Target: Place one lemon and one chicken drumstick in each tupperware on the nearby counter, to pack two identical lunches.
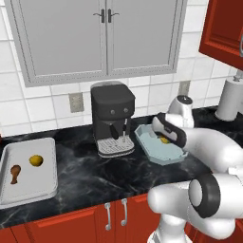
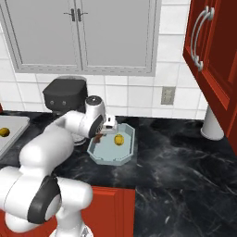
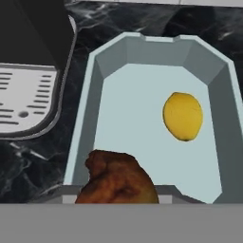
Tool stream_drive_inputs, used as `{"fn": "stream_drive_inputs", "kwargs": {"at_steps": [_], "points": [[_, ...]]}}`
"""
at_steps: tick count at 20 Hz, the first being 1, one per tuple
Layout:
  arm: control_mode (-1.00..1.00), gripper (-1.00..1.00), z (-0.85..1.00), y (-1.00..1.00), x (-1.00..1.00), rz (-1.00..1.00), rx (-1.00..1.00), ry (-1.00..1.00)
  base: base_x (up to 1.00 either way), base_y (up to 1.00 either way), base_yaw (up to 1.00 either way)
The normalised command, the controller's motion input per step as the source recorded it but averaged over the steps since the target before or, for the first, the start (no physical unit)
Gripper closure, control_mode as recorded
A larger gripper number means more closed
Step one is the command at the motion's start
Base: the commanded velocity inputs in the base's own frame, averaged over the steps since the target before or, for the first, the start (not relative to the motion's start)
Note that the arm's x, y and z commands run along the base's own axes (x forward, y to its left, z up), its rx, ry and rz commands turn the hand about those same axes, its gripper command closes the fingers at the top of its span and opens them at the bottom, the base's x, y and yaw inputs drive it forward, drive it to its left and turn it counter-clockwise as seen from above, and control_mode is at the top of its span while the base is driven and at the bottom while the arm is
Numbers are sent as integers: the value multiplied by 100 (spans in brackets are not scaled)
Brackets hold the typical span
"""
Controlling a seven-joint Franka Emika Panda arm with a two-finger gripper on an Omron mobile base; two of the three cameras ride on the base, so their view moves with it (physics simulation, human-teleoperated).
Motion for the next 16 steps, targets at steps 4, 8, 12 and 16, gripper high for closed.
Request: {"fn": "stream_drive_inputs", "kwargs": {"at_steps": [4, 8, 12, 16], "points": [[-100, 100, -39, -1, 31, 2, 0, 0, 0, 0, 0], [-100, 100, -45, -2, 31, 2, 0, 0, 0, 0, 0], [-100, 100, -38, -18, 23, 2, 0, 0, 0, 0, 0], [-100, 100, -29, -17, 25, 2, 0, 0, 0, 0, 0]]}}
